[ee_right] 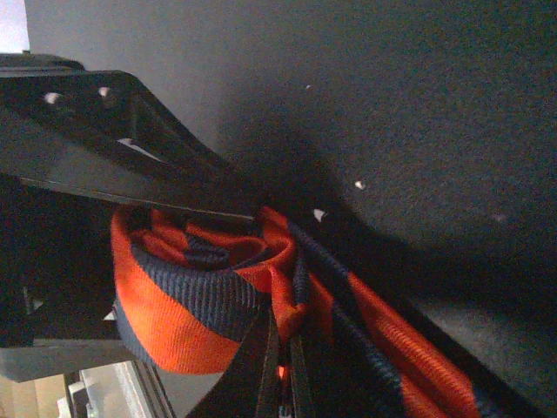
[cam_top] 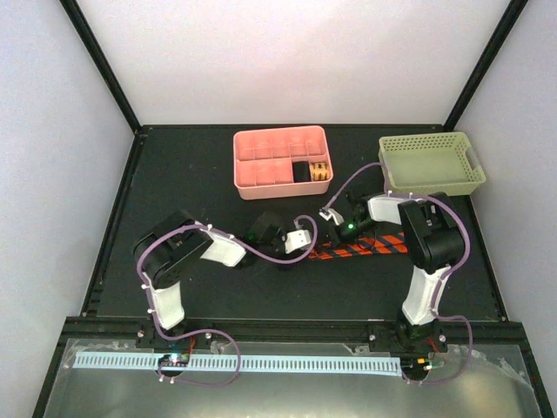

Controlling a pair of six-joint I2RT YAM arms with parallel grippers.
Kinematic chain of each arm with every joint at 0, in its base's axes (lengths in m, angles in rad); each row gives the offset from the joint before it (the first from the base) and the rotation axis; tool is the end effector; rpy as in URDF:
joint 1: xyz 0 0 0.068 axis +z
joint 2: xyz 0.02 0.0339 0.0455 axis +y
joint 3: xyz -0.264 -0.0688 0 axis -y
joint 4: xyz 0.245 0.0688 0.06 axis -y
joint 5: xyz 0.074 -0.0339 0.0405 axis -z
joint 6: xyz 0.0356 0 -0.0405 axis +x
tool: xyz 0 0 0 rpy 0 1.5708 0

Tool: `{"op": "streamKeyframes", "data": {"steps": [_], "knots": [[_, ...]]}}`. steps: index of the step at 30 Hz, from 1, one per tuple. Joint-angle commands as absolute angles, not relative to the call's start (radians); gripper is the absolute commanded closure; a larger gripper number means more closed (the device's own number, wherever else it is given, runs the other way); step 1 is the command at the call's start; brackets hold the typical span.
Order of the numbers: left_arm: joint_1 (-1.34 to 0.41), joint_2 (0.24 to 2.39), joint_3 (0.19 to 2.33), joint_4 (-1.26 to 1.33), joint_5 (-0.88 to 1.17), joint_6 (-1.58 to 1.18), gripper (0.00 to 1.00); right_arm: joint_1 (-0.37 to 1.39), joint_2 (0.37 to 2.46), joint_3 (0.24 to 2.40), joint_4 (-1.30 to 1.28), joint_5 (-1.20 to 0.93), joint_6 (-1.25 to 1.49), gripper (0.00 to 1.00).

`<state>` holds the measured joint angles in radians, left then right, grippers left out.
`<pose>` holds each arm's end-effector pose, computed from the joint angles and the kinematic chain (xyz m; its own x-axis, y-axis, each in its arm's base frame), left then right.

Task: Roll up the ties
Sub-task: Roll the tie at the center of the board.

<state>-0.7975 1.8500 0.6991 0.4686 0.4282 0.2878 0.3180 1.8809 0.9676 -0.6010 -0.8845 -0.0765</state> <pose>0.2199 -0.2465 0.1009 -0.1737 0.5476 -0.8185 0.9651 0.2601 -0.0308 0.2794 0.1210 0.1112 -0.9273 -0.3562 -0.1153 -0.3114 0.5627 0.7658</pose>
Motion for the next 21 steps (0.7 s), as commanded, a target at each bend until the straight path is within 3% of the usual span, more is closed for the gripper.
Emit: {"op": "streamKeyframes", "data": {"steps": [1, 6, 14, 17, 21], "knots": [[-0.798, 1.803, 0.648, 0.416, 0.432, 0.317, 0.33, 0.332, 1.940, 0.955, -0.542, -0.865, -0.062, 0.98], [-0.786, 1.818, 0.616, 0.573, 0.475, 0.251, 0.20, 0.344, 1.953, 0.947, -0.535, -0.837, -0.059, 0.98], [-0.784, 1.920, 0.582, 0.908, 0.509, 0.165, 0.17, 0.344, 1.954, 0.941, -0.536, -0.815, -0.055, 0.98], [-0.782, 1.985, 0.596, 1.015, 0.541, 0.127, 0.25, 0.344, 1.958, 0.942, -0.531, -0.816, -0.047, 0.98], [-0.784, 2.008, 0.595, 1.046, 0.547, 0.118, 0.44, 0.344, 1.952, 0.946, -0.533, -0.816, -0.048, 0.98]]}}
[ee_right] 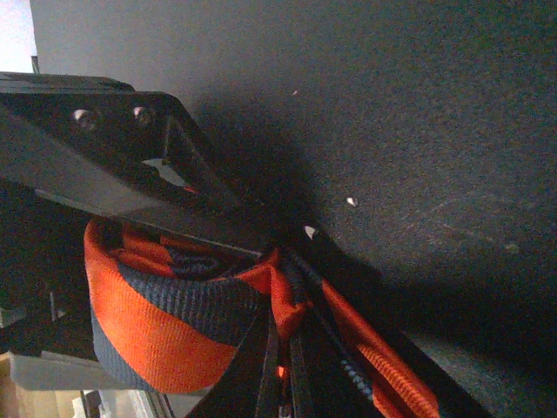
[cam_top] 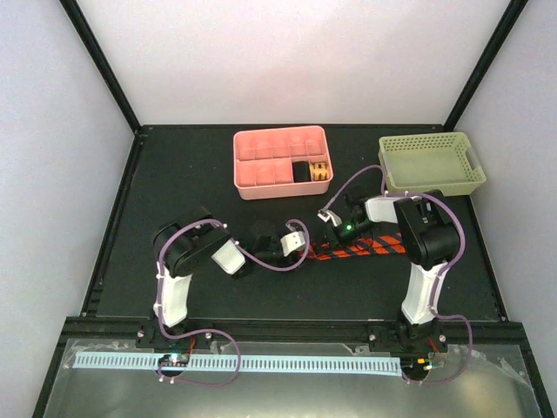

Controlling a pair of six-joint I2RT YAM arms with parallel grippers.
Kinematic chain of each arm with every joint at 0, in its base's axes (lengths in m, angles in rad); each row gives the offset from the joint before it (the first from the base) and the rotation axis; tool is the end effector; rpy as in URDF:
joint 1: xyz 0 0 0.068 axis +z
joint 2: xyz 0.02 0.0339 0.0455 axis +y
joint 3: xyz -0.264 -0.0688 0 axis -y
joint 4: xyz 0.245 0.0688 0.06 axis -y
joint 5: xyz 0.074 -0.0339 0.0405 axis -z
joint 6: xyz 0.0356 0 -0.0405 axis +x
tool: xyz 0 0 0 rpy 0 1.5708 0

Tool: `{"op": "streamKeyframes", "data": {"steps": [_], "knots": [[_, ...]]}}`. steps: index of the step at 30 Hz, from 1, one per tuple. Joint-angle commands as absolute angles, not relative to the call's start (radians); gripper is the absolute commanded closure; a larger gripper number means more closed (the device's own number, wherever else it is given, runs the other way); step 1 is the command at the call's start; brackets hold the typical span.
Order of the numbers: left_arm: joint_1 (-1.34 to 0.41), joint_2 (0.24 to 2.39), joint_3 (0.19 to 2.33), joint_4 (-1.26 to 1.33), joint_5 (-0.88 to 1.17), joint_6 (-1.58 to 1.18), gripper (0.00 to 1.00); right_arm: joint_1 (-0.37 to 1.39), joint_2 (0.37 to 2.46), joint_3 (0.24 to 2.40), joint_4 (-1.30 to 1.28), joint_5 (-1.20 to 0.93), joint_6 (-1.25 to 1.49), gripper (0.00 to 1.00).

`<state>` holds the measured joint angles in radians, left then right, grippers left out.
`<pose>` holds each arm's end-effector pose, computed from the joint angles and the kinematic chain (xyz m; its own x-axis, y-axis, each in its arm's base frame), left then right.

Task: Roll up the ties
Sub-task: Roll the tie at the center of the board.

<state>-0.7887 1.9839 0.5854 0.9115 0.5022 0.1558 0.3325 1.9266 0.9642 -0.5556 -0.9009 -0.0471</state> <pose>0.2134 -0.2391 0.0750 -0.1828 0.3770 -0.9080 0.9617 0.2606 -0.0854 0.2804 0.1264 0.0982 -0.9315 -0.3526 -0.0896 -0.2859 0.5574 0.7794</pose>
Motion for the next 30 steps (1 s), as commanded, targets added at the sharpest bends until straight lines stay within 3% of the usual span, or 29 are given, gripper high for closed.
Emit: {"op": "streamKeyframes", "data": {"steps": [1, 6, 10, 16, 20, 24, 30], "knots": [[-0.784, 1.997, 0.593, 1.012, 0.530, 0.128, 0.48, 0.344, 1.949, 0.948, -0.534, -0.816, -0.050, 0.98], [-0.790, 1.920, 0.614, 0.713, 0.450, 0.252, 0.59, 0.321, 1.908, 0.971, -0.556, -0.839, -0.065, 0.85], [-0.795, 1.882, 0.653, 0.519, 0.383, 0.288, 0.63, 0.303, 1.871, 1.008, -0.633, -0.840, -0.120, 0.66], [-0.807, 1.864, 0.679, 0.381, 0.319, 0.347, 0.64, 0.238, 1.826, 1.061, -0.730, -0.879, -0.178, 0.57], [-0.814, 1.866, 0.701, 0.331, 0.301, 0.378, 0.65, 0.265, 1.791, 1.021, -0.661, -0.970, -0.075, 0.49], [-0.820, 1.870, 0.708, 0.318, 0.299, 0.390, 0.65, 0.324, 1.801, 1.014, -0.607, -0.981, -0.012, 0.47], [-0.821, 1.876, 0.715, 0.312, 0.295, 0.385, 0.65, 0.360, 1.842, 1.021, -0.611, -0.935, -0.015, 0.59]]}}
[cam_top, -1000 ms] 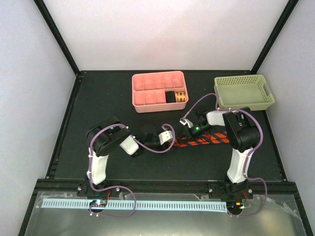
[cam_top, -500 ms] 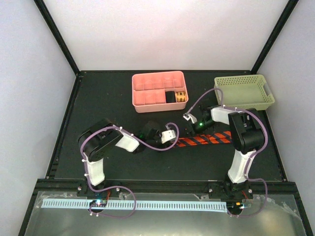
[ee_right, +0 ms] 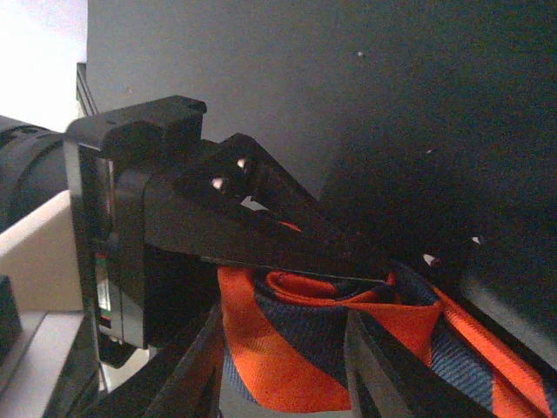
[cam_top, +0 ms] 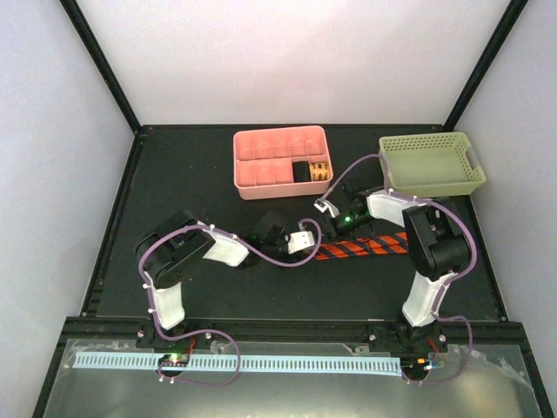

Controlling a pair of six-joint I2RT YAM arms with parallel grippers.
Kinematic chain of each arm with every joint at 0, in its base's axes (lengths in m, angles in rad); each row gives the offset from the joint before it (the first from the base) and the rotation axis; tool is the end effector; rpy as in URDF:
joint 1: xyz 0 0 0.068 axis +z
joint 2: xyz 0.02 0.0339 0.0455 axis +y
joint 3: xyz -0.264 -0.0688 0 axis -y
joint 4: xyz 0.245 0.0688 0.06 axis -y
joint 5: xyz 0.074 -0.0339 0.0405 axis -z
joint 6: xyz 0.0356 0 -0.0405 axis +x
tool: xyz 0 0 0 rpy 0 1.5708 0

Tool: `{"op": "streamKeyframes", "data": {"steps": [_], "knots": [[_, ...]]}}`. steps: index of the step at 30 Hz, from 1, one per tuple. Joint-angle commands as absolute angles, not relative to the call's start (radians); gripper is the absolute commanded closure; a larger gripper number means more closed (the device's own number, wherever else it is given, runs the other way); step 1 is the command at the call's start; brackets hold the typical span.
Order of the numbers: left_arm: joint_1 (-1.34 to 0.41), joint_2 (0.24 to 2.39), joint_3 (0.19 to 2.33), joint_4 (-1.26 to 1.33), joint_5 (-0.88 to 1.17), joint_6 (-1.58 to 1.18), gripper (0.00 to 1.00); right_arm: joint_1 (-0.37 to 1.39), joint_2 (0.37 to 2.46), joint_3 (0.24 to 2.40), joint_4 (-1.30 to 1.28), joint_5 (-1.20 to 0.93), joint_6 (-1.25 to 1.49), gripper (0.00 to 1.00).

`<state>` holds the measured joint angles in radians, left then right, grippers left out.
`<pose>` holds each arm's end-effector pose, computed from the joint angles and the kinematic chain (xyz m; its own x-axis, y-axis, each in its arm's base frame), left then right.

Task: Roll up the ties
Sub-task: Roll the tie at the center of the board.

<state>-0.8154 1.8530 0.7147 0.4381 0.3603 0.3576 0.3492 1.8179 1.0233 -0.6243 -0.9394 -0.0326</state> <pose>0.2190 -0.2508 0.1006 -0.1107 0.5953 -0.7959 0.9659 0.2529 0.0549 0.2847 0.1342 0.1428 -0.9180 -0.3547 -0.1772 -0.3468 0.5016 0.7926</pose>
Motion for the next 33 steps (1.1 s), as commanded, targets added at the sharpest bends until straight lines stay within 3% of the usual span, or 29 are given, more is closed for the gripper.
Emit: {"op": "streamKeyframes", "data": {"steps": [1, 3, 8, 9, 11, 14, 17, 27, 33], "knots": [[-0.821, 1.878, 0.716, 0.312, 0.295, 0.384, 0.65, 0.362, 1.843, 1.018, -0.616, -0.929, -0.021, 0.61], [-0.821, 1.880, 0.717, 0.313, 0.295, 0.382, 0.65, 0.364, 1.841, 1.014, -0.628, -0.912, -0.033, 0.68], [-0.821, 1.882, 0.717, 0.314, 0.285, 0.374, 0.63, 0.362, 1.832, 1.002, -0.644, -0.870, -0.058, 0.97], [-0.821, 1.881, 0.718, 0.315, 0.278, 0.366, 0.61, 0.361, 1.829, 1.001, -0.648, -0.859, -0.063, 0.98], [-0.816, 1.875, 0.709, 0.333, 0.291, 0.346, 0.54, 0.356, 1.823, 0.993, -0.647, -0.831, -0.068, 0.98], [-0.792, 1.839, 0.664, 0.438, 0.400, 0.315, 0.30, 0.348, 1.819, 0.968, -0.634, -0.793, -0.074, 0.98], [-0.784, 1.800, 0.620, 0.544, 0.453, 0.297, 0.20, 0.343, 1.819, 0.942, -0.621, -0.752, -0.085, 0.98], [-0.756, 1.851, 0.590, 0.762, 0.540, 0.188, 0.13, 0.324, 1.776, 0.875, -0.550, -0.643, -0.039, 0.99], [-0.677, 1.744, 0.472, 0.843, 0.537, 0.122, 0.12, 0.407, 1.906, 0.954, -0.434, -0.728, 0.050, 0.98]]}}
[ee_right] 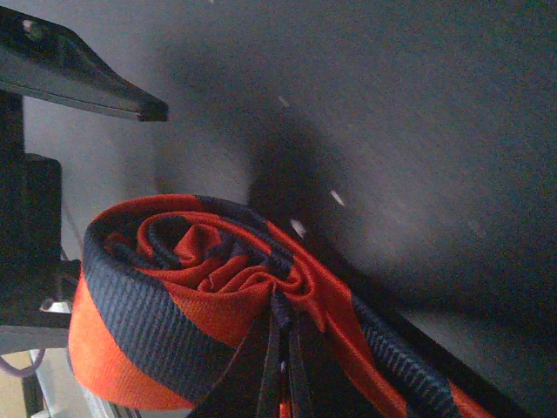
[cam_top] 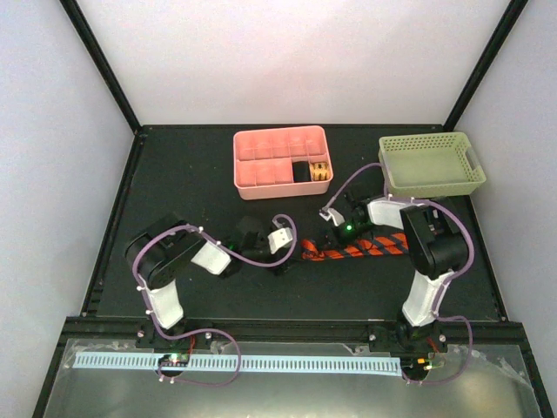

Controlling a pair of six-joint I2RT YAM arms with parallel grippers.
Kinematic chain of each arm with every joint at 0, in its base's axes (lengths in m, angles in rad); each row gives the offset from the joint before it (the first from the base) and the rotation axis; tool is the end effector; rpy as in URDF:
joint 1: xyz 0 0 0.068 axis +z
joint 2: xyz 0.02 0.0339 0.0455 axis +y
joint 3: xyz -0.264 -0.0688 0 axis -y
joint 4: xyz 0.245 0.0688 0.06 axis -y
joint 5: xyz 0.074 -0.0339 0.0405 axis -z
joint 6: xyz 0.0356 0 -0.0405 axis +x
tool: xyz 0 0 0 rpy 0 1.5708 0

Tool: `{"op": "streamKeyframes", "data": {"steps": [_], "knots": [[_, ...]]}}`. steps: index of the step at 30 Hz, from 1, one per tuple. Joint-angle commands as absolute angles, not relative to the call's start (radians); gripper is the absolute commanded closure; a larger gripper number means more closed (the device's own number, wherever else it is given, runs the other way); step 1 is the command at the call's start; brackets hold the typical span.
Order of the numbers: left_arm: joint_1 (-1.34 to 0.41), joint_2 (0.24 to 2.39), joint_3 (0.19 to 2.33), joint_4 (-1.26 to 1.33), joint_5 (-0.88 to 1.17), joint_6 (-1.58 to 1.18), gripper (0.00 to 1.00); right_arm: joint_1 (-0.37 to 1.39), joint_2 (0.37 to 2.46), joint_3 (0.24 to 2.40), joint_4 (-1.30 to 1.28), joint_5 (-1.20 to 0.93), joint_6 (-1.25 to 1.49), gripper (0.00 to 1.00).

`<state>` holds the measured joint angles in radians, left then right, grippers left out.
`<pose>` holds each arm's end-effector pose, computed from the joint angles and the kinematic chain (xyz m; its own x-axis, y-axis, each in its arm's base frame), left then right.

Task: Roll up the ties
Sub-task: Roll the tie at the center of the board.

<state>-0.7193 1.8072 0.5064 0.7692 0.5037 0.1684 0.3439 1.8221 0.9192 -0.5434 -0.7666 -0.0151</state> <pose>0.2111 -0.2077 0.0967 -0.2268 0.3937 -0.8908 0.9413 0.3233 -0.0967 0.2712 0.1233 0.1151 -0.9292 -0.3443 -0.1346 -0.3380 0.6439 0.6864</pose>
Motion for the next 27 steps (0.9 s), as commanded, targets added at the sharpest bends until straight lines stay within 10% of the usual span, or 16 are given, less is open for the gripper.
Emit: {"op": "streamKeyframes", "data": {"steps": [1, 12, 27], "knots": [[-0.663, 1.738, 0.470, 0.829, 0.542, 0.118, 0.12, 0.426, 1.912, 0.967, -0.417, -0.737, 0.061, 0.98], [-0.640, 1.877, 0.492, 0.964, 0.651, 0.081, 0.07, 0.424, 1.966, 0.966, -0.451, -0.727, 0.053, 0.98], [-0.670, 1.990, 0.597, 0.959, 0.713, 0.094, 0.33, 0.397, 1.986, 0.968, -0.460, -0.737, 0.057, 0.98]]}}
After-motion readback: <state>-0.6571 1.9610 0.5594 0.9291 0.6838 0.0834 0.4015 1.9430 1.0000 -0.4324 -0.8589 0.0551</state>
